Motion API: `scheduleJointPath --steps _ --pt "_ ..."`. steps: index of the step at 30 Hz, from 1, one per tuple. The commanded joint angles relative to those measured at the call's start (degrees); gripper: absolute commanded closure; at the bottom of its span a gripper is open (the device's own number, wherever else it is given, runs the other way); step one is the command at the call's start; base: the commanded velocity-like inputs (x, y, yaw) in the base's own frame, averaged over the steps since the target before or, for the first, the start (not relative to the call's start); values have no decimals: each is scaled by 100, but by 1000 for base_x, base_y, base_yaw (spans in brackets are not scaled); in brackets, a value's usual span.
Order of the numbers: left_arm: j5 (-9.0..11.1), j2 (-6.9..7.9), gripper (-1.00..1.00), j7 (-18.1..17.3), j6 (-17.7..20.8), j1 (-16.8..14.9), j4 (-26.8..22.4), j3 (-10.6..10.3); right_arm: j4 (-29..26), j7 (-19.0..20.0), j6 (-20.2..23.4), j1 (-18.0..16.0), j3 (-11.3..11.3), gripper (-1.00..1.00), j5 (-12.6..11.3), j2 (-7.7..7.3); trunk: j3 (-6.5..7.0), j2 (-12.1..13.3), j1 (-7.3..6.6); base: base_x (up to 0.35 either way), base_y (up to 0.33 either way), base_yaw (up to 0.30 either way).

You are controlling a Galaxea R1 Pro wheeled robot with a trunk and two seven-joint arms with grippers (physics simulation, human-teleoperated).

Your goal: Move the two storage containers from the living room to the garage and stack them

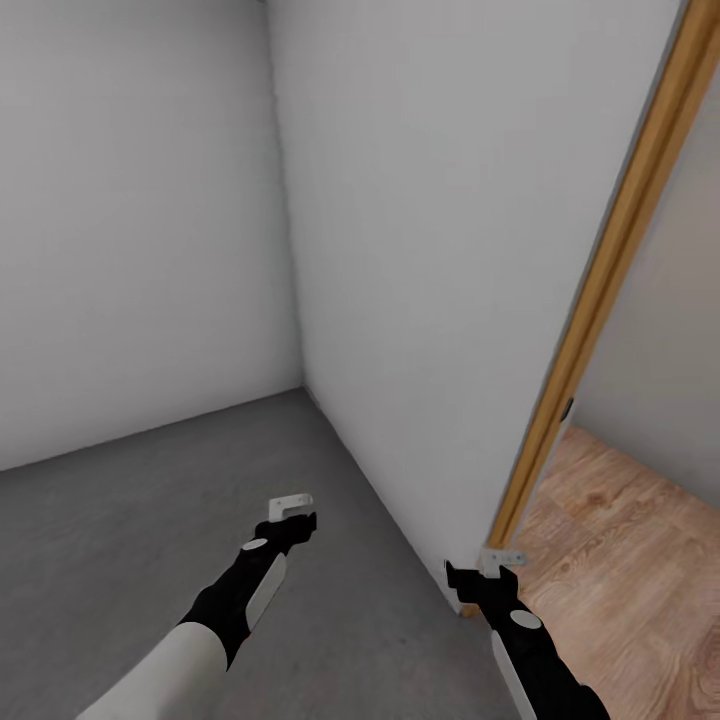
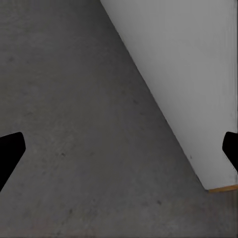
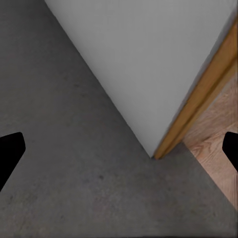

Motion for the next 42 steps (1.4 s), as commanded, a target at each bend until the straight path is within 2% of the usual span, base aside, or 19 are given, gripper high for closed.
scheduleJointPath --steps 1,11,17,42 --pt "60 5 -100 51 21 -3 -13 -37 -9 -10 34 -3 -6 -100 6 4 -11 -11 3 0 0 -267" --pt "43 -51 -100 57 -96 -3 63 -37 -9 -10 34 -2 -6 -100 14 4 -11 -11 3 0 0 -267" --pt "65 -50 -100 15 -486 -3 242 -29 -9 -10 32 -2 -6 -100 13 4 -11 -11 3 0 0 -267" --pt "69 -61 -100 35 -505 -3 289 -17 -9 -10 34 -2 -6 -100 15 4 -11 -11 3 0 0 -267"
